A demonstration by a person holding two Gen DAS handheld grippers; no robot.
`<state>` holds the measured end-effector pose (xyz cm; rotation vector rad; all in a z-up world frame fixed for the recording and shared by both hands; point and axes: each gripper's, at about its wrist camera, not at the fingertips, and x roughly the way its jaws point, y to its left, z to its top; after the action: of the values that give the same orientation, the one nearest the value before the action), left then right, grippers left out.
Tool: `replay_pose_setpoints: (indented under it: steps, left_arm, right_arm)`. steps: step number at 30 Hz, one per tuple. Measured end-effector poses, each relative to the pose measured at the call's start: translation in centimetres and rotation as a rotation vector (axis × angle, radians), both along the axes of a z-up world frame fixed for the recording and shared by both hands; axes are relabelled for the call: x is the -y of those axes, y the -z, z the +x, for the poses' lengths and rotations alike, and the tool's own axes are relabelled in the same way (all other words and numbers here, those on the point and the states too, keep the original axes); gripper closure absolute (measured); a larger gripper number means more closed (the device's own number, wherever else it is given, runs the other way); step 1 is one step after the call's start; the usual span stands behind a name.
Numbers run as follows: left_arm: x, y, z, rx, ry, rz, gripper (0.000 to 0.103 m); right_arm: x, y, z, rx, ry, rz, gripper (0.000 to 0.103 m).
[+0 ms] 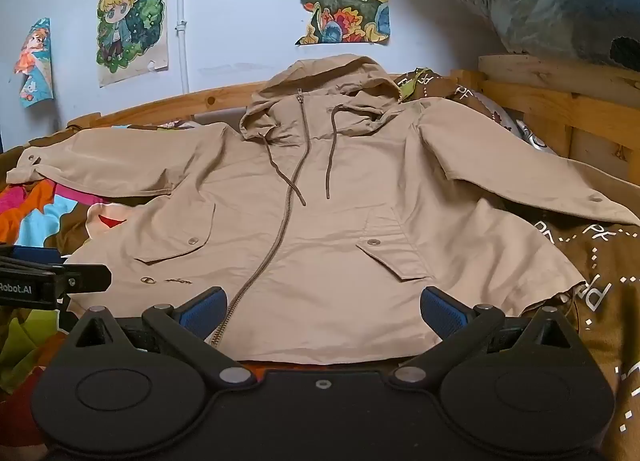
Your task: Fold large clothes
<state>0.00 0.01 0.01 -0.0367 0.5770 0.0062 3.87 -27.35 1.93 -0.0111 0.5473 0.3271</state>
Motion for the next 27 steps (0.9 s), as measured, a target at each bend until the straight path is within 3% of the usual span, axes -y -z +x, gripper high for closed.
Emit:
replay_pose_setpoints:
  steps: [27]
  left_arm:
    - [-0.16, 0.11, 0.18, -0.009, 0.000, -0.006, 0.001]
  right_arm:
    - [0.03, 0.16, 0.05, -0.006, 0.001, 0.001, 0.001]
